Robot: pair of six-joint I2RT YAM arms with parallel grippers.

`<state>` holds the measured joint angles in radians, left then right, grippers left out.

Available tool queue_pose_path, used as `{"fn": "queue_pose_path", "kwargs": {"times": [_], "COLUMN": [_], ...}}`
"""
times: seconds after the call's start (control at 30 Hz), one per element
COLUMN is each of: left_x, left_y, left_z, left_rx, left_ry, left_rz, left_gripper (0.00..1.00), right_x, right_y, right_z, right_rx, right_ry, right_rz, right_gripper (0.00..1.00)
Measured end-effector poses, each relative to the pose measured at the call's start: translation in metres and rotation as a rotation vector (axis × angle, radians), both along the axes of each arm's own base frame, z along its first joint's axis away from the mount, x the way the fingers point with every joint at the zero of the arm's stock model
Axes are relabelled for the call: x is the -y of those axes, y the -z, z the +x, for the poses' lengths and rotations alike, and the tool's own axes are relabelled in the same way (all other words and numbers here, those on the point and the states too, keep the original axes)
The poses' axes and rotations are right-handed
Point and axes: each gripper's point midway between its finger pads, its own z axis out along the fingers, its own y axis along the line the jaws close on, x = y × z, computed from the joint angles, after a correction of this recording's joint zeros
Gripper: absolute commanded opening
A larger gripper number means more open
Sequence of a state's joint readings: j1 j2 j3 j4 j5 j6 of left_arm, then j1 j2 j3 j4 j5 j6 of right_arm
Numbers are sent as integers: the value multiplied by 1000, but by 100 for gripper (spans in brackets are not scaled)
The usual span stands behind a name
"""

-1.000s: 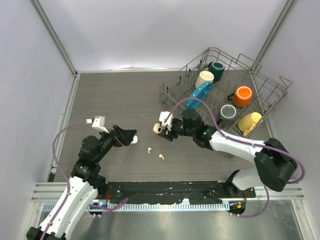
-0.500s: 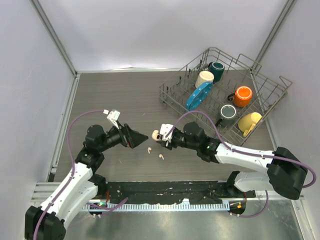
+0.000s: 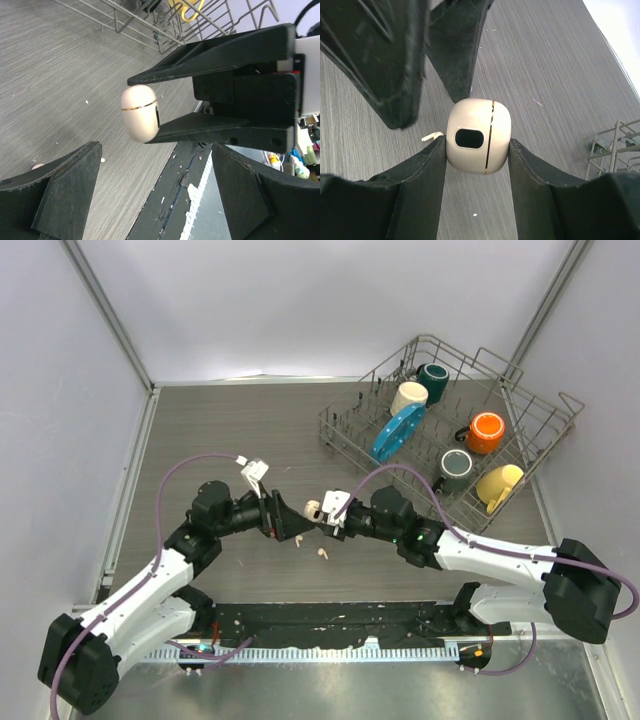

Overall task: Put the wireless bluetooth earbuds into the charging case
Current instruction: Pick up the charging case at the center of the board.

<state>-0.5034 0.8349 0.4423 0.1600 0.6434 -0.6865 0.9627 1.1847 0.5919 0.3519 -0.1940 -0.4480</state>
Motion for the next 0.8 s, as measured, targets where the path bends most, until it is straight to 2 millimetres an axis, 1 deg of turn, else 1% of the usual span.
{"fn": "queue_pose_path", "kwargs": {"times": [0.03, 0.1, 0.2, 0.23, 0.3, 0.33, 0.47, 0.5, 0.67, 0.7, 0.8], "left_x": [2, 3, 5, 6, 6, 7, 10, 11, 17, 19, 22], "left_y": [3, 7, 9, 9, 10, 10, 13, 14, 14, 14, 12], "left_z": [1, 4, 7, 7, 8, 9, 11, 11, 11, 11, 11], "left_rx": [-4, -12, -12, -13, -13, -12, -18, -19, -19, -17, -13], "left_ry": [-4, -13, -26, -31, -39, -41, -38, -35, -23, -20, -14], "left_rz": [11, 29, 40, 42, 46, 48, 54, 55, 49, 46, 36], "left_gripper": [91, 90, 87, 83, 79, 75, 72, 68, 59, 52, 44], "right_x": [-1, -2, -3, -3, -3, -3, -3, -2, -2, -2, -2], "right_y": [0, -1, -3, -5, -9, -10, -11, -10, -6, -6, -7], "right_z": [-1, -3, -7, -8, -9, -9, -10, -10, -12, -12, -12], "right_rx": [1, 1, 6, 8, 15, 18, 25, 24, 22, 22, 26], "right_ry": [-6, -16, -32, -37, -43, -45, -49, -49, -55, -56, -58], "right_rz": [0, 2, 9, 13, 20, 23, 22, 20, 16, 16, 23], "right_gripper": [1, 1, 1, 1, 1, 1, 1, 1, 1, 1, 1]}}
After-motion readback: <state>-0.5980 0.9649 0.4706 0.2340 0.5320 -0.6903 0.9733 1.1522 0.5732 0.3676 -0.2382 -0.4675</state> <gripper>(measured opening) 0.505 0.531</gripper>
